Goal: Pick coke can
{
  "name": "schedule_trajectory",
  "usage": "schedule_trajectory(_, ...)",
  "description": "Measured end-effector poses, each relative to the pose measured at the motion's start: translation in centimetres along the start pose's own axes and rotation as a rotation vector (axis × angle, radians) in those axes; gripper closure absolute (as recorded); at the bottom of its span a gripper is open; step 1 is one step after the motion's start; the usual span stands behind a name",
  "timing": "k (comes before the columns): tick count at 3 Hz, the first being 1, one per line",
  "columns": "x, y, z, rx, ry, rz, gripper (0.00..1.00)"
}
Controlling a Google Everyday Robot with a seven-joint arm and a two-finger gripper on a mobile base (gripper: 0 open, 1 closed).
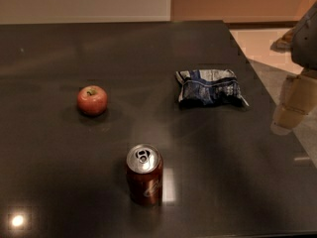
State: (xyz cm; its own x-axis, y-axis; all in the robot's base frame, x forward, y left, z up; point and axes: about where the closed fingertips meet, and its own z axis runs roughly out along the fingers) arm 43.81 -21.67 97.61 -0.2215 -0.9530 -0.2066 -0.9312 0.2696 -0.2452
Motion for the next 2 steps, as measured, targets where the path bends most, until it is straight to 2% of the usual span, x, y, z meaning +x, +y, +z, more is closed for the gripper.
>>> schedule_trajectory(1, 0.00, 0.00, 0.00, 0.000, 0.000, 0.000, 0.00)
schedule_trajectory(2, -0.67, 0.25, -0.09, -0.009, -0.018, -0.035, 0.00)
